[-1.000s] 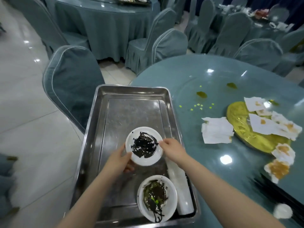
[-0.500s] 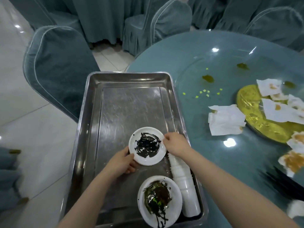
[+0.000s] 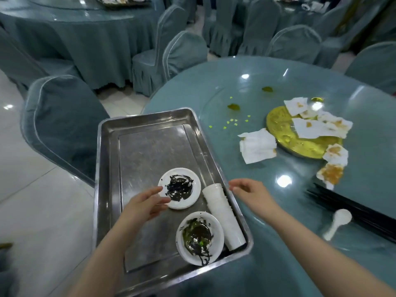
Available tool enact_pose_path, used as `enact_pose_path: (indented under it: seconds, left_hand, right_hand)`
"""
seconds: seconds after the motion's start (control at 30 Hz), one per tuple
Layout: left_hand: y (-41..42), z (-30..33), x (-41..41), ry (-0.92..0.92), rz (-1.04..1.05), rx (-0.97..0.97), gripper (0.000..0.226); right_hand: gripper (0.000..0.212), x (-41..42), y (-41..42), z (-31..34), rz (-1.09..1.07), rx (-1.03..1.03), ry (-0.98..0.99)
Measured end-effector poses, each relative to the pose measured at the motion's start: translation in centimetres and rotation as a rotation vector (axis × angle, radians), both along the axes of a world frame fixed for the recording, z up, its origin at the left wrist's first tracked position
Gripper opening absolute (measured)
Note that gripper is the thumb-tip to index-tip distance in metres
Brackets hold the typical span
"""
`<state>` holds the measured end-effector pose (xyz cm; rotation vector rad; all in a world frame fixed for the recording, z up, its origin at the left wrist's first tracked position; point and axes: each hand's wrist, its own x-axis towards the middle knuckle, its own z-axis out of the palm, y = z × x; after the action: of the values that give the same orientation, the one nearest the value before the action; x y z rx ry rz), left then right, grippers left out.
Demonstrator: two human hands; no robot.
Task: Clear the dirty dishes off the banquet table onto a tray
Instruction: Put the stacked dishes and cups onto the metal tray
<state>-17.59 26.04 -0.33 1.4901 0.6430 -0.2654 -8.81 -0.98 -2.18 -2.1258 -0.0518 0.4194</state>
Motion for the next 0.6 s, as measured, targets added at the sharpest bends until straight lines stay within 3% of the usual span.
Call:
enact_pose_path:
  seconds: [0.3, 0.47, 0.6]
  left_hand:
    - [-7.8, 4.1, -0.3, -0.151, -0.343, -0.002, 0.025]
    - [-15.2, 3.8, 1.4, -0.220, -0.432, 0.057, 0.025]
    - [-21.8, 1.8, 2.8, -0.212, -0.408, 0.078, 0.027]
  right_hand:
    - [0.019, -7.3, -8.9, 2.1, -0.278, 0.056, -0.046]
    - [0.023, -7.5, -17.1, 1.3, -0.335, -0.028, -0.107]
    - [0.033, -6.8, -25.4, -0.8, -0.350, -0.230, -0.145]
